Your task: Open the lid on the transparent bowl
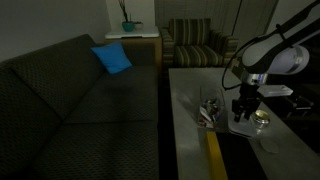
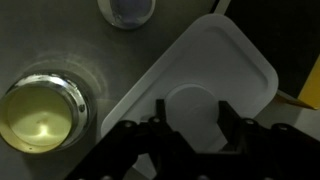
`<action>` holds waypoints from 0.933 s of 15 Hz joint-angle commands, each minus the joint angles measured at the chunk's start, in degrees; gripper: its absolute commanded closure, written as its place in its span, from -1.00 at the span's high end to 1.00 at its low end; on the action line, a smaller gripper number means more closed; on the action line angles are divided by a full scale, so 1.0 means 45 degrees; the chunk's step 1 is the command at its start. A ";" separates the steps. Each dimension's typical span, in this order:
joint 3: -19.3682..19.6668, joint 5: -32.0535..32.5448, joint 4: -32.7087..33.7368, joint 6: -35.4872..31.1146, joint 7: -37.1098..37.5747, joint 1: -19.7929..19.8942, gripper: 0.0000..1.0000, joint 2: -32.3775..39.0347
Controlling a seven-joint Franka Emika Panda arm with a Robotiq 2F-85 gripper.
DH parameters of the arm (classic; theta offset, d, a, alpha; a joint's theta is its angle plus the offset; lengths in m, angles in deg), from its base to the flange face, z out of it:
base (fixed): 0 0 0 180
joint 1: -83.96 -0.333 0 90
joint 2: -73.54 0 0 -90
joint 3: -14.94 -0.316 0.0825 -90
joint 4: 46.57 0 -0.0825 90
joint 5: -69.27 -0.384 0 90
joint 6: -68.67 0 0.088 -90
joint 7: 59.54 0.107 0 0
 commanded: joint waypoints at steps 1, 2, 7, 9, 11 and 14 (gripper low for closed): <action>-0.0105 -0.0258 -0.0133 0.0297 -0.0081 0.0173 -0.43 0.0000; -0.0099 -0.0263 -0.0155 0.0303 -0.0055 0.0169 -0.43 -0.0001; -0.0114 -0.0404 -0.0122 0.0291 0.0209 0.0228 -0.43 0.0000; -0.0120 -0.0480 -0.0109 0.0330 0.0286 0.0253 -0.43 0.0000; -0.0115 -0.0567 -0.0094 0.0398 0.0400 0.0277 0.57 0.0000; -0.0155 -0.0724 -0.0085 0.0385 0.0511 0.0349 0.87 -0.0001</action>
